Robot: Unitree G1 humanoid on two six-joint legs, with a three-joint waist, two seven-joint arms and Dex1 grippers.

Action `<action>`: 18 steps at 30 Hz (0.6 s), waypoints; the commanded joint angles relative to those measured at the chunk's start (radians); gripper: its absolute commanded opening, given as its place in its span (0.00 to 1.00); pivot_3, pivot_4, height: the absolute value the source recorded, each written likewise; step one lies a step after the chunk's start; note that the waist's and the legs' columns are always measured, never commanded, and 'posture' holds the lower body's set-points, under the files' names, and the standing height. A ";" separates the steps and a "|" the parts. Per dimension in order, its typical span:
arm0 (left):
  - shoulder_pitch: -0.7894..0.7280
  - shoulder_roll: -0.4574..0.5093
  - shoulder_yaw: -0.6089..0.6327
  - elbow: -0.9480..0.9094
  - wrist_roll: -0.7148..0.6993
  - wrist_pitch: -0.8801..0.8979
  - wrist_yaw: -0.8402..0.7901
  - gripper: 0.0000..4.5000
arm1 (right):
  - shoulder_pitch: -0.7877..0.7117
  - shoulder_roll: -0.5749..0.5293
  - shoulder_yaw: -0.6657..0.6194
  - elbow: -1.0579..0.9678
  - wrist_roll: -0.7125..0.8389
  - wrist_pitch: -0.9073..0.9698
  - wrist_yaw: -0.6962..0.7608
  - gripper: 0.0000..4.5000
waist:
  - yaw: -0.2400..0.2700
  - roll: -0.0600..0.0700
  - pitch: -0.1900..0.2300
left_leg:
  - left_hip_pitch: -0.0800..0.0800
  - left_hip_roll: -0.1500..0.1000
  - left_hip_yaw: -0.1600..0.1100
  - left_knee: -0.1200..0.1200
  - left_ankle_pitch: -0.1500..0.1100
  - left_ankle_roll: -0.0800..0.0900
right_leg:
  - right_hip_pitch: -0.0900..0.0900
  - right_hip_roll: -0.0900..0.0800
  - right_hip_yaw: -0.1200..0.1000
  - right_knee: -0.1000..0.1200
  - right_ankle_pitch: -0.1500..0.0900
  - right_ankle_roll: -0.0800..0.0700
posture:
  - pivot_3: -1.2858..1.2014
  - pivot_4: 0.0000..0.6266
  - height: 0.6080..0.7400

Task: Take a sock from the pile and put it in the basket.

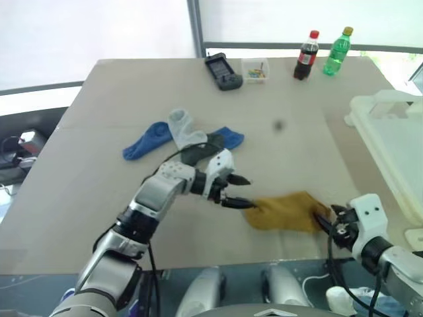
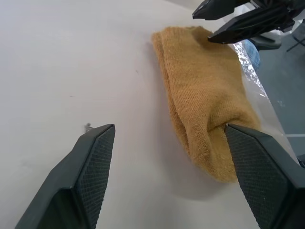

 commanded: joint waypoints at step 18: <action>-0.045 -0.065 -0.157 0.074 0.170 -0.027 0.080 0.07 | -0.229 -0.119 0.196 0.208 -0.110 0.035 0.046 0.00 | -0.002 -0.006 -0.005 | 0.006 0.000 -0.001 0.001 0.000 0.000 | 0.007 0.000 -0.001 -0.001 0.000 0.000 | 0.52 0.24 1.00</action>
